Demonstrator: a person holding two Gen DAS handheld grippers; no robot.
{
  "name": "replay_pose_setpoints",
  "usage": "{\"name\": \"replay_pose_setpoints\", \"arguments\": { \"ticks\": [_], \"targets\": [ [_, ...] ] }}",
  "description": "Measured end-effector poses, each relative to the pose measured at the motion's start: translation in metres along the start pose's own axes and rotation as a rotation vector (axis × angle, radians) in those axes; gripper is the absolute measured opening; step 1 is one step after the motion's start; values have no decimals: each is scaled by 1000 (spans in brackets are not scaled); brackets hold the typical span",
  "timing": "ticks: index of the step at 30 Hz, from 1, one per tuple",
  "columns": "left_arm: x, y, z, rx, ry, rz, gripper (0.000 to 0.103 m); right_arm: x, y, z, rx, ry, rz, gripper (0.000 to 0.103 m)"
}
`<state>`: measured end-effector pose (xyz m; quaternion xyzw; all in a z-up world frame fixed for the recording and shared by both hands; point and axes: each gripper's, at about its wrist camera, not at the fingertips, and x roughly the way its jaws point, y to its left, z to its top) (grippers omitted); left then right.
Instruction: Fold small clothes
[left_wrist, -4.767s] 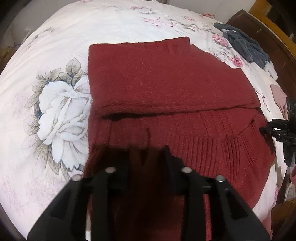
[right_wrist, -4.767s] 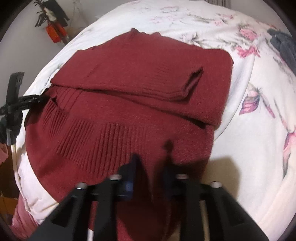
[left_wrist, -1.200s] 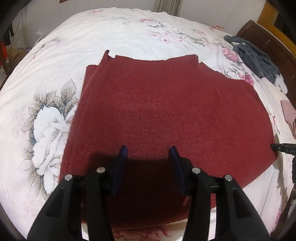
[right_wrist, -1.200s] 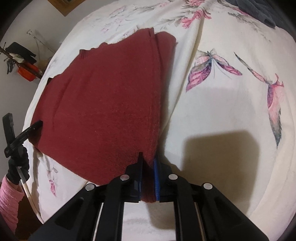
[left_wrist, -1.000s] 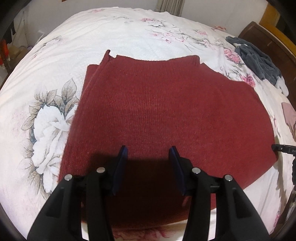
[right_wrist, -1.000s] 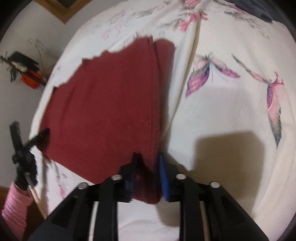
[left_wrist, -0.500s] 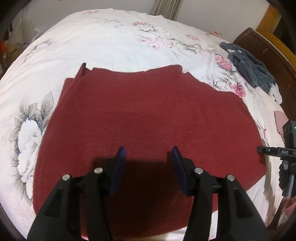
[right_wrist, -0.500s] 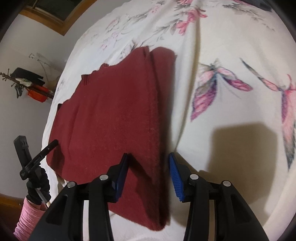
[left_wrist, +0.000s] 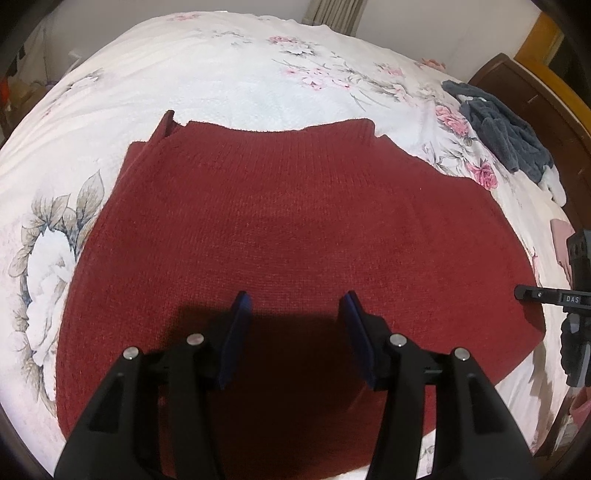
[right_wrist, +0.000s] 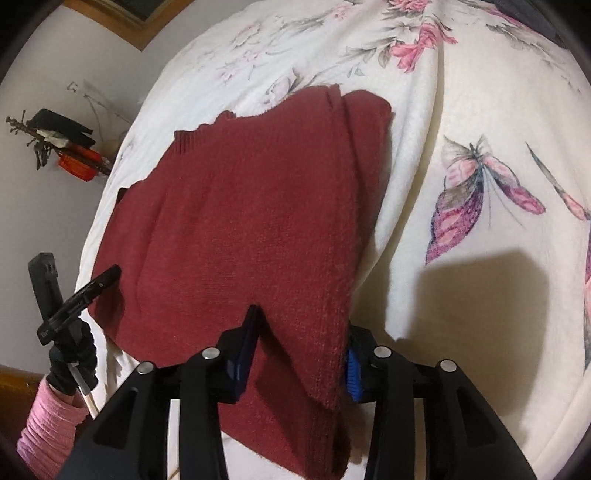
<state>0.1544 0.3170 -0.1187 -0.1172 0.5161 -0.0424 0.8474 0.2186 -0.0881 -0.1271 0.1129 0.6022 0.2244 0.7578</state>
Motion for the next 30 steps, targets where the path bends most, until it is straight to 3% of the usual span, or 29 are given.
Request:
{"name": "replay_pose_setpoints", "arguments": {
  "ticks": [6, 21, 28, 30],
  "targets": [
    [2, 2, -2, 8, -1, 0, 52, 4, 2, -1, -20, -11, -30, 30],
    [10, 7, -3, -12, 7, -22, 53, 13, 6, -4, 10, -19, -96, 28],
    [-8, 12, 0, -70, 18, -83, 54, -25, 40, 9, 10, -74, -113, 21],
    [-13, 14, -2, -83, 16, -100, 54, -30, 53, 14, 0, -76, -77, 17]
  ]
}}
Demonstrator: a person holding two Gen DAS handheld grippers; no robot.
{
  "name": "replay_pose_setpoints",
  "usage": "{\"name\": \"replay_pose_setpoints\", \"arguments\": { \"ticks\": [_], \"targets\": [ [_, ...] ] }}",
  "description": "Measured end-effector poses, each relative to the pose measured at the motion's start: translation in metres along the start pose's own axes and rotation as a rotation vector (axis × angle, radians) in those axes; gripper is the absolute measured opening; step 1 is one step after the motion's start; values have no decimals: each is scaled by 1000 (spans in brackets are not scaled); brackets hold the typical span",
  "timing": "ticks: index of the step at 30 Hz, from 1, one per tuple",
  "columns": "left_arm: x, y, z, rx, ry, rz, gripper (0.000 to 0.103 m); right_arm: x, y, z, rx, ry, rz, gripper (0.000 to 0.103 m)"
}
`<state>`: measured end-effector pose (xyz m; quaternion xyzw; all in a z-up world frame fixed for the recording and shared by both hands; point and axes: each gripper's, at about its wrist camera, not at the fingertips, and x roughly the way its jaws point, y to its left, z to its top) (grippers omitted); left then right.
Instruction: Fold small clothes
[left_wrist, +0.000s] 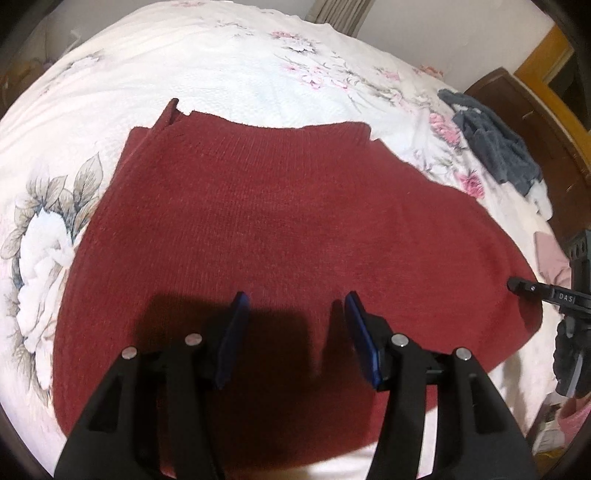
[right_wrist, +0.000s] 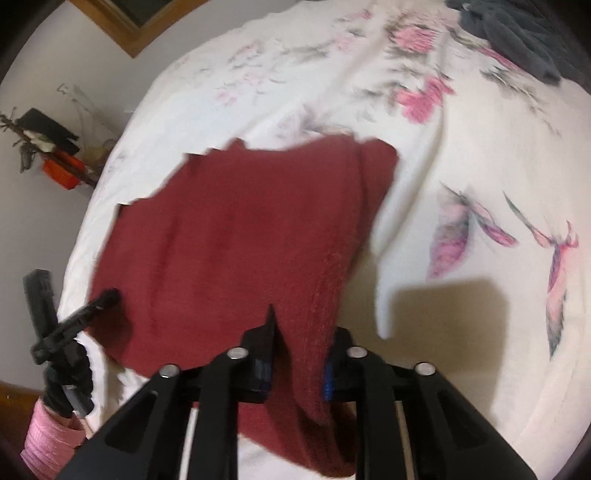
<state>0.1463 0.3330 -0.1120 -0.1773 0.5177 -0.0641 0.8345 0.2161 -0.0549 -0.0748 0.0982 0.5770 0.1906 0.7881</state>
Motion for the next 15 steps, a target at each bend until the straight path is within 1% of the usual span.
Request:
{"name": "replay_pose_setpoints", "arguments": {
  "ticks": [1, 4, 6, 10, 15],
  "targets": [
    [-3, 1, -1, -4, -2, -5, 54, -4, 9, 3, -5, -3, 19, 17],
    [-7, 5, -1, -6, -6, -12, 54, -10, 43, 12, -77, -18, 35, 16],
    [-9, 8, 0, -7, -10, -12, 54, -8, 67, 16, -126, -12, 39, 16],
    [-15, 16, 2, -29, -23, -24, 54, 6, 110, 20, -218, 9, 29, 14],
    [-16, 25, 3, -52, -24, -39, 54, 30, 149, 15, -297, 37, 47, 13]
  ]
}}
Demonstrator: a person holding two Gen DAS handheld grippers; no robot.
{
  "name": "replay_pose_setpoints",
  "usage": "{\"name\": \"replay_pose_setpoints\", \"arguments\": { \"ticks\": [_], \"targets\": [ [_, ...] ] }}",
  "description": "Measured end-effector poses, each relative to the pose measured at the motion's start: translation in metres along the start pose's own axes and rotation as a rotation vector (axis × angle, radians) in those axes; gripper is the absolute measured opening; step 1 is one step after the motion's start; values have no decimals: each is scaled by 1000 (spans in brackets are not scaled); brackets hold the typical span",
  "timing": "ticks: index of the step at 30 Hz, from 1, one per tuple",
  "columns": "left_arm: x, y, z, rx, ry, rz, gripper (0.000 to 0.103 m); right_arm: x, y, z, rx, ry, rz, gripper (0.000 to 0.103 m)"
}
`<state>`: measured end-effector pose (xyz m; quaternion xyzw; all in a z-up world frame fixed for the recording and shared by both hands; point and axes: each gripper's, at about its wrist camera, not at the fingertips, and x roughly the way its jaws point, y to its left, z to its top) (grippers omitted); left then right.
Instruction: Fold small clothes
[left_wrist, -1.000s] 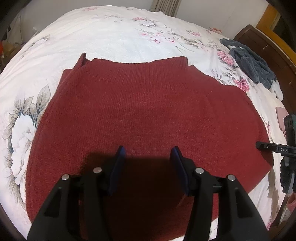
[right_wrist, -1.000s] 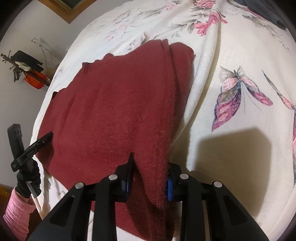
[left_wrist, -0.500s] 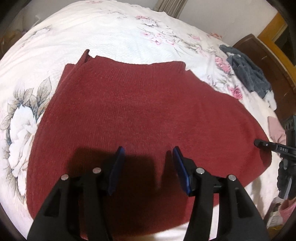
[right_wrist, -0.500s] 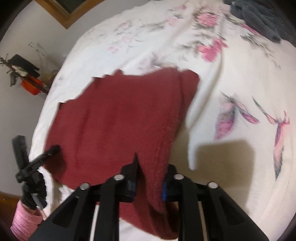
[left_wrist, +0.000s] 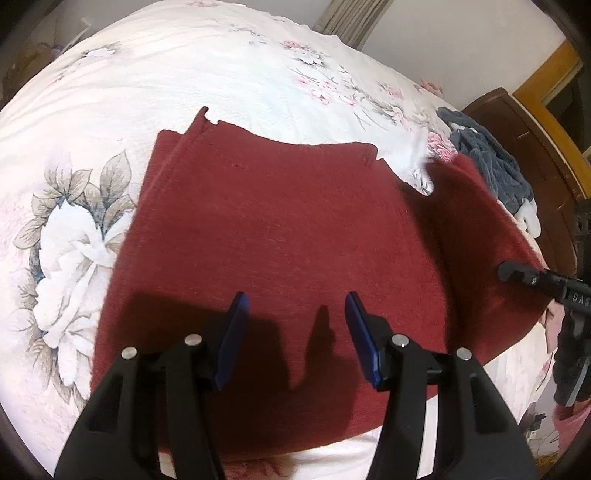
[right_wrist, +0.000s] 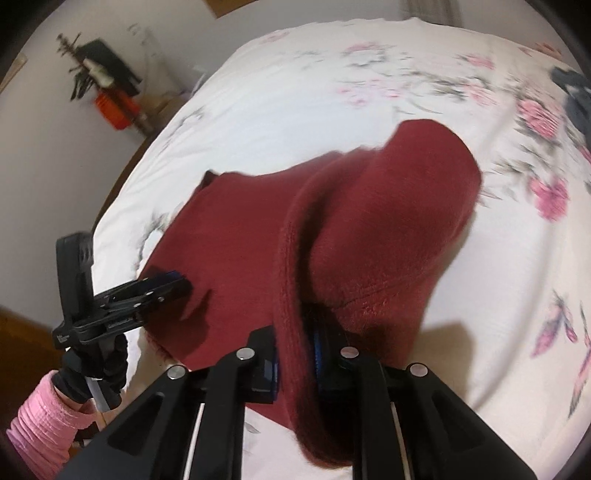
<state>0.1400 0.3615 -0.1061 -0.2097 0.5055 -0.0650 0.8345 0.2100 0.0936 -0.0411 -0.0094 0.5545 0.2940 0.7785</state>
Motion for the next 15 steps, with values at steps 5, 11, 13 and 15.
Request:
{"name": "replay_pose_setpoints", "arguments": {
  "ticks": [5, 11, 13, 15],
  "targets": [
    [-1, 4, -1, -16, 8, -31, 54, 30, 21, -2, -24, 53, 7, 12],
    [2, -3, 2, -14, 18, -75, 54, 53, 20, -10, 14, 93, 36, 12],
    [3, -7, 4, -18, 20, -97, 54, 58, 19, -13, 22, 100, 46, 13],
    [5, -10, 5, -21, 23, -113, 54, 61, 18, -16, 28, 104, 61, 18]
  ]
}}
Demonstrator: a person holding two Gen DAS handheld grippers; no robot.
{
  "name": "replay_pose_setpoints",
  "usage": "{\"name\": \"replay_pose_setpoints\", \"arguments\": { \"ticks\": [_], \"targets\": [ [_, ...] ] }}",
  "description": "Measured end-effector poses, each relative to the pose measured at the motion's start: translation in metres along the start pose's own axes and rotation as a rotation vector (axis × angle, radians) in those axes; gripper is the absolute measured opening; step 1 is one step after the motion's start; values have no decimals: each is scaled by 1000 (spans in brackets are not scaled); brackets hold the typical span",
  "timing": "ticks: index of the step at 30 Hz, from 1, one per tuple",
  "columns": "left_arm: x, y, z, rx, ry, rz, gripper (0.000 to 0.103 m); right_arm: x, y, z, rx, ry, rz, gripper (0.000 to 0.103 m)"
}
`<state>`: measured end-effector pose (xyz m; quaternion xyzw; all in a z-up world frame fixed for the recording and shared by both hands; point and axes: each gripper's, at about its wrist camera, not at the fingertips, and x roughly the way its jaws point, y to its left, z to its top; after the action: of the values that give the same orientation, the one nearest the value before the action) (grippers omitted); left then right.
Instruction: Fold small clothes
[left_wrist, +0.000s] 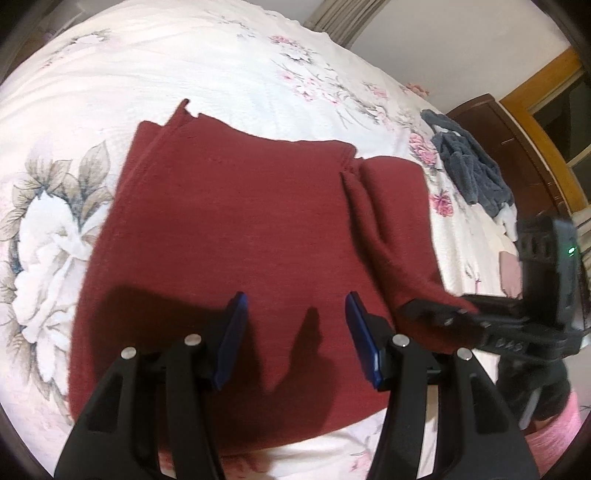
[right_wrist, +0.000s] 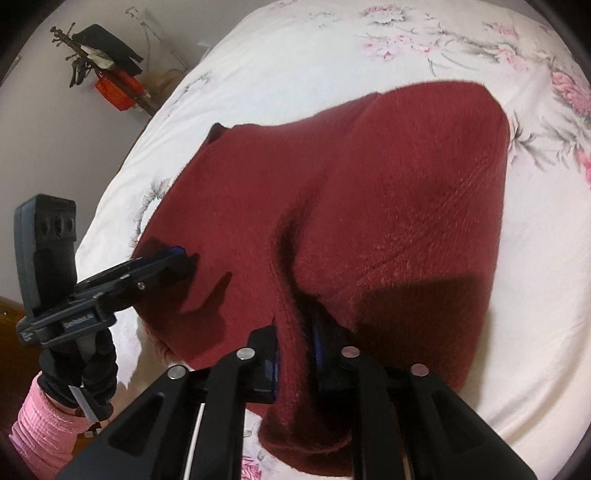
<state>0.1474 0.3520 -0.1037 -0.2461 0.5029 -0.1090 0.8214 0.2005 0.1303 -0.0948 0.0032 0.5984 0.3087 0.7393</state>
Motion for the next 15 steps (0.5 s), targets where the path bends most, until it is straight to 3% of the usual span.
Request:
{"name": "replay_pose_setpoints", "arguments": {
  "ticks": [7, 12, 15],
  "targets": [
    [12, -13, 6, -35, 14, -59, 56, 7, 2, -7, -14, 1, 14, 29],
    [22, -18, 11, -84, 28, -117, 56, -4, 2, -12, 10, -23, 127, 45],
    [30, -25, 16, -83, 36, -139, 56, -19, 5, -24, -15, -39, 182, 48]
  ]
}}
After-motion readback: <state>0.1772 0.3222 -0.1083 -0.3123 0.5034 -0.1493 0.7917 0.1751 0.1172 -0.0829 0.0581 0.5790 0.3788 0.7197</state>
